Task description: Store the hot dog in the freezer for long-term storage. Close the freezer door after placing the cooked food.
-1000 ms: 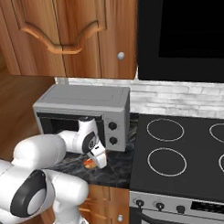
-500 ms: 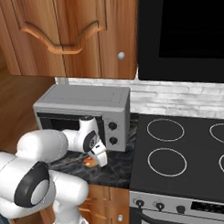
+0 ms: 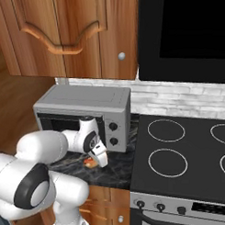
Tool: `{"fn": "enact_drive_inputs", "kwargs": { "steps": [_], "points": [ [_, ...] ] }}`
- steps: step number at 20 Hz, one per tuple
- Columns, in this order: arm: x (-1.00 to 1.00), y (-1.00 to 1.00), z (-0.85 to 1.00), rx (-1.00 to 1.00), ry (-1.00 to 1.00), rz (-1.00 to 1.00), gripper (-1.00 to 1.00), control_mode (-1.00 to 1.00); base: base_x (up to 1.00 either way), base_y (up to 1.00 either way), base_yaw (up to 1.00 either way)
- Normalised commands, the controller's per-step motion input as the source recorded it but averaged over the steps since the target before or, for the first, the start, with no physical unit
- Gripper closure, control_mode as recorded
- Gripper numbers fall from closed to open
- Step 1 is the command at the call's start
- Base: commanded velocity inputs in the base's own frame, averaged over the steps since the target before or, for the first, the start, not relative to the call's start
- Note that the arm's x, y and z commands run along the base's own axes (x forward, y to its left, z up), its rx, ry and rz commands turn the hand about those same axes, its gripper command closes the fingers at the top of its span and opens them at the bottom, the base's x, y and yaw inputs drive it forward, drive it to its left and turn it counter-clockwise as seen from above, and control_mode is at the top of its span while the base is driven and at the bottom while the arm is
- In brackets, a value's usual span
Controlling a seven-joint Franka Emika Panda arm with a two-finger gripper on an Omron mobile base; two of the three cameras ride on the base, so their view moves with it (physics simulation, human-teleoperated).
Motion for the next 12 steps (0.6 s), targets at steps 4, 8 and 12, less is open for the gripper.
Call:
{"fn": "enact_drive_inputs", "kwargs": {
  "steps": [4,8,12],
  "points": [
    [-0.34,0.01,0.09,0.00,0.00,-0.04,1.00,-1.00,0.00,0.00,0.00],
    [-0.58,0.00,0.51,0.00,0.00,-0.01,1.00,-1.00,0.00,0.00,0.00],
    [-0.73,0.01,0.83,0.00,0.00,0.00,1.00,-1.00,0.00,0.00,0.00]
  ]
}}
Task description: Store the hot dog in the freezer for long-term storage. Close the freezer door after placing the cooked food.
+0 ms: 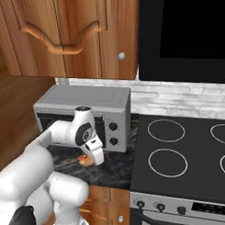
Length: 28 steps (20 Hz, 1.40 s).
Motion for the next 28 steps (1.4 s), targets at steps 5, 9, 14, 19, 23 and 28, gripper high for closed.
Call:
{"fn": "enact_drive_inputs", "kwargs": {
  "steps": [5,9,14,19,23,28],
  "points": [
    [-0.66,0.18,1.00,0.00,0.00,0.00,1.00,-1.00,0.00,0.00,0.00],
    [-0.60,0.35,0.96,0.00,0.00,0.00,1.00,-1.00,0.00,0.00,0.00],
    [-0.39,0.37,0.82,0.00,0.01,0.00,1.00,-1.00,0.00,0.00,0.00],
    [-0.42,0.28,0.64,0.00,0.03,0.00,1.00,-1.00,0.00,0.00,0.00],
    [-0.66,0.11,0.43,0.00,0.00,0.00,1.00,-1.00,0.00,0.00,0.00],
    [-0.50,-0.09,0.31,0.01,0.00,0.00,1.00,-1.00,0.00,0.00,0.00]
  ]
}}
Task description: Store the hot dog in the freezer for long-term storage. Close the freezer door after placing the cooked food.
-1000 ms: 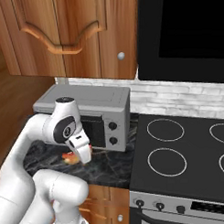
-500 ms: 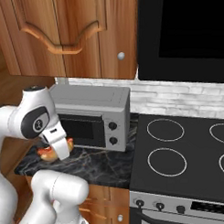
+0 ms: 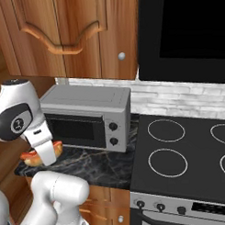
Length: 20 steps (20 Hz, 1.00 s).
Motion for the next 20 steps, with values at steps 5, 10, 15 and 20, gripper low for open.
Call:
{"fn": "enact_drive_inputs", "kwargs": {
  "steps": [5,10,15,20],
  "points": [
    [-0.19,-0.05,0.44,0.00,0.00,0.00,1.00,-1.00,0.00,0.00,0.00],
    [0.00,0.10,0.21,0.00,0.00,0.00,1.00,-1.00,0.00,0.00,0.00],
    [0.00,0.29,0.00,0.00,0.00,-0.01,1.00,-1.00,0.00,0.00,0.00],
    [-0.04,0.06,-0.03,0.00,0.00,0.00,1.00,-1.00,0.00,0.00,0.00]
  ]
}}
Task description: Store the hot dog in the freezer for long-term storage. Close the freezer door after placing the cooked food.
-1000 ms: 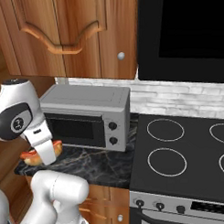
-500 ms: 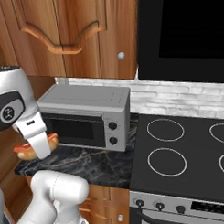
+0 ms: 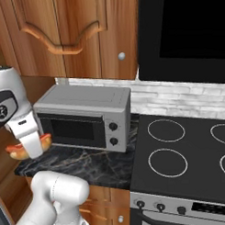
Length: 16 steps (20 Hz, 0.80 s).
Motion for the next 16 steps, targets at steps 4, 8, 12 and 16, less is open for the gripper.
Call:
{"fn": "enact_drive_inputs", "kwargs": {
  "steps": [4,8,12,16],
  "points": [
    [-0.05,0.00,-0.02,0.00,0.00,0.00,1.00,-1.00,0.00,0.00,0.00],
    [0.00,-0.01,-0.14,0.00,-0.06,0.01,1.00,-1.00,0.00,0.00,0.00],
    [0.00,-0.04,-0.04,0.00,-0.16,0.06,1.00,-1.00,0.00,0.00,0.00],
    [0.00,0.00,0.00,0.00,-0.09,0.04,1.00,-1.00,0.00,0.00,0.00]
  ]
}}
